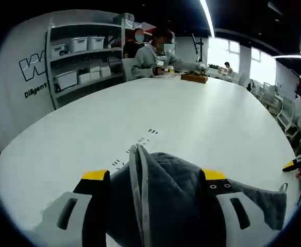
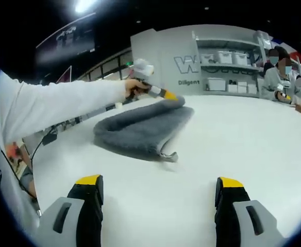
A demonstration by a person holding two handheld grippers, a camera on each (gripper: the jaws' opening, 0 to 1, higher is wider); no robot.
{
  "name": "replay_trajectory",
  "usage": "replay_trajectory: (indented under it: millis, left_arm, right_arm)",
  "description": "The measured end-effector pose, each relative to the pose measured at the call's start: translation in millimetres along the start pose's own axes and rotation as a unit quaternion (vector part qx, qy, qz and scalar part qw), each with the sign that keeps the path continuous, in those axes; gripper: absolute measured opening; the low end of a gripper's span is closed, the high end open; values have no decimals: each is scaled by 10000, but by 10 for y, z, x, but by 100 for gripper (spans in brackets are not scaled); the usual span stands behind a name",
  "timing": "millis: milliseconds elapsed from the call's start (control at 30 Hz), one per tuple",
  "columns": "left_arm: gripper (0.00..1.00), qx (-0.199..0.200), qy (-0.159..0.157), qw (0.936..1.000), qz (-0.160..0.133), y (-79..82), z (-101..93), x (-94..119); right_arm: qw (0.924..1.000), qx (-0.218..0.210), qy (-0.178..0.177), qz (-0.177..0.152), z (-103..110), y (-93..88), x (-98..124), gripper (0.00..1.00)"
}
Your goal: Open the folded towel by lifting each exposed corner and separating the folded layers until the towel lies flat within the target outline without major curled edges
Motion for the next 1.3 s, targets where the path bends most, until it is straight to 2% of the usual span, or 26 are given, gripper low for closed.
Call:
replay_trajectory:
  millis: [100,233,333,433,633,800,933,1100,1300]
  left_arm:
    - [60,144,86,9999,10,-15,48,-34]
    - [35,314,122,9994,116,-65,34,-39]
    - [28,356,123,9990,222,-111,20,-42]
    - [24,563,223,9979,234,-129,36,-31]
    - [10,722,270,9969,160,-115,54,-1]
    - [8,621,432,9971,120,-104,63,59]
    - [7,645,667,9957,90,-87,155,123]
    - [7,807,992,9918,92,-112,304,268]
    - [7,921,1415,9853,245,-235,491,490]
  right_arm:
    - [10000,62,-12,20,13,-6,-1,90]
    - [9999,110,-23,35,27,-8,-2,90]
    - [9999,121,-18,35,34,-5,-1,90]
    - [9999,112,-20,29,36,1,1,90]
    - [9999,107,-19,22,42,6,4,90]
    - [10000,92,-28,8,39,9,9,90]
    - [10000,84,-42,0,35,9,15,89]
    - [10000,80,-45,1,36,6,21,90]
    - [10000,70,-53,5,30,8,23,90]
Point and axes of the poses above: the point that each gripper's makers call its tool centre point, and the gripper's own axes: x roughly backward along the fingers, z roughly to its left, y roughly out of its top, the point moved 5 cm from there along x, roughly backward along the fingers, and after that the axes turned 9 degrees about -x, right-handed, at the moved point
